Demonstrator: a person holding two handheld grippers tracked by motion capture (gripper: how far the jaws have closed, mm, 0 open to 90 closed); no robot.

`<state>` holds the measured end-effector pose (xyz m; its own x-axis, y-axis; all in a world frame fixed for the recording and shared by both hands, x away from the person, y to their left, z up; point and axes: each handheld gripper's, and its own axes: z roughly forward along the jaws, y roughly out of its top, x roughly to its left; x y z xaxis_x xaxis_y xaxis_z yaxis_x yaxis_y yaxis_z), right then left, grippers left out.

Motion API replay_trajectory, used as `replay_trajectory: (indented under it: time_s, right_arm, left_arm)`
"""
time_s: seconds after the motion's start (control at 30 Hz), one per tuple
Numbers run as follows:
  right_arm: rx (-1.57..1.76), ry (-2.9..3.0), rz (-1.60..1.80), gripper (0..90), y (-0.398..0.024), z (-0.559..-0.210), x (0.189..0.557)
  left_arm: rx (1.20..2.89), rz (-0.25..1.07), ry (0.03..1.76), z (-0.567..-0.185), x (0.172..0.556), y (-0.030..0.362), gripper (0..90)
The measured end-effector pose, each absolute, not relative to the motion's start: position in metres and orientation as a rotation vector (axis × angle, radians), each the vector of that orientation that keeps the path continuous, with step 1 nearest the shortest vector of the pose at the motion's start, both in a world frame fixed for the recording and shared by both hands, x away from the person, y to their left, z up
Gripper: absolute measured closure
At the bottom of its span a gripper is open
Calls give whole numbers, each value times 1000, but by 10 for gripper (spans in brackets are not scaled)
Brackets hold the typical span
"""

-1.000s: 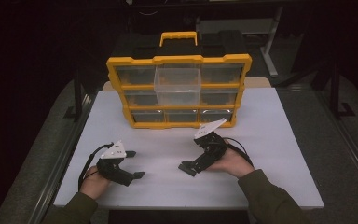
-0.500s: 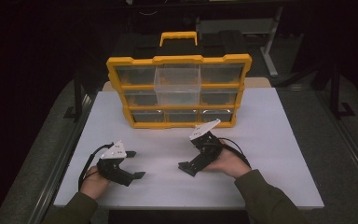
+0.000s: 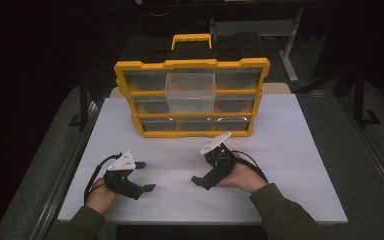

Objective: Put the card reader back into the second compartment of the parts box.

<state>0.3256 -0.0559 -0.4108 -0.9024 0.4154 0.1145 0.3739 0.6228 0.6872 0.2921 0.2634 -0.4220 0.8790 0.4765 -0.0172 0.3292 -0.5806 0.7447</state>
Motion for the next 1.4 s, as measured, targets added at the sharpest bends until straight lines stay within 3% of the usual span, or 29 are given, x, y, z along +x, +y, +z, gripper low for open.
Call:
replay_trajectory:
  time_s: [1.03,1.4]
  right_arm:
    - [630,2853,999,1,-45,-436,321]
    - [610,2849,1005,210,-47,-433,318]
  left_arm:
    - [2241,234,573,-422,291,263,146]
    - [2241,234,570,-422,291,263,146]
